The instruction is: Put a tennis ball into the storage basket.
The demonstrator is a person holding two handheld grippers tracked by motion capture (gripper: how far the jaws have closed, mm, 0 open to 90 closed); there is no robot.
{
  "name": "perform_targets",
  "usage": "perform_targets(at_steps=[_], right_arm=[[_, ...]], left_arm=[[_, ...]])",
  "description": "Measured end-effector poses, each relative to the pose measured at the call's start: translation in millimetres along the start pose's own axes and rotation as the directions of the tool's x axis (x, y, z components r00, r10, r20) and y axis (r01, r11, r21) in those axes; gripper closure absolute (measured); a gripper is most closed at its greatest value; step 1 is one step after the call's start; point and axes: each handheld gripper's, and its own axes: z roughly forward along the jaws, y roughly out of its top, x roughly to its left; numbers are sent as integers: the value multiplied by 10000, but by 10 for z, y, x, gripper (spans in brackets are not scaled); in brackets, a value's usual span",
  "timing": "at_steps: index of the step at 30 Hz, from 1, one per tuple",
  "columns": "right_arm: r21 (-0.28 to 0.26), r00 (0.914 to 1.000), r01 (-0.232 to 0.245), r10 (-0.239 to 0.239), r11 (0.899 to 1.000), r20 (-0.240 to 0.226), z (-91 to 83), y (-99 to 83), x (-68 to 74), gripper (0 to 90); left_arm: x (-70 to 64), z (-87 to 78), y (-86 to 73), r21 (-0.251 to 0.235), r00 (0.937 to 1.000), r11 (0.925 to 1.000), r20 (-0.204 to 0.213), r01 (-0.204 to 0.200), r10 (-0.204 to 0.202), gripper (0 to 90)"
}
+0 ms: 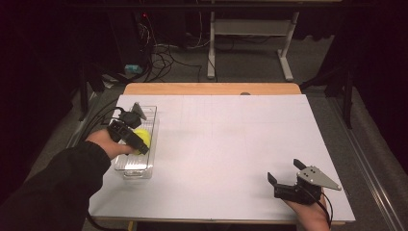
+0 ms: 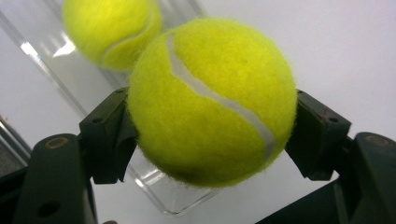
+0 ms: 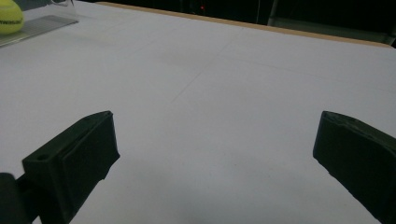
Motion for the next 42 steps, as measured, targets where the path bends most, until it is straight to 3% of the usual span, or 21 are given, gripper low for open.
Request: perform_targets(at_steps=[7,15,16,20,24,28,33,42], right_arm=[[47,10000,24,-24,10000,3,9,-6,13,0],[93,10000,49,-49,9999,-4,15,-12,23,0],[96,10000,50,-50,9999,-5,15,-12,24,0],[104,10000,21,-21,9999,-30,12,-6,25,1],[79,10000,39,-38,10000,-58,10,-2,29,1],[62,10000,43,-42,10000,-57,6,2,33,1],[54,9999,54,-54,10000,-96,9,1,40,1],[29,9998,67,-67,10000,-179,1,3,53,1]], left_arm=[[120,239,-84,451,9997,9987,75,240,-244,266],[126,358,-103,400,9995,9987,42,326,-328,258],[120,340,-103,332,9995,9990,35,299,-300,236],[57,179,-95,-247,10000,9997,-29,-30,30,10],[-92,46,-67,-801,9989,9957,11,-458,460,6],[-312,58,-31,-1111,9939,9880,104,-1076,1094,6],[-619,196,54,-1389,9825,9740,274,-1787,1842,6],[-925,511,163,-2242,9685,9495,674,-2196,2399,7]])
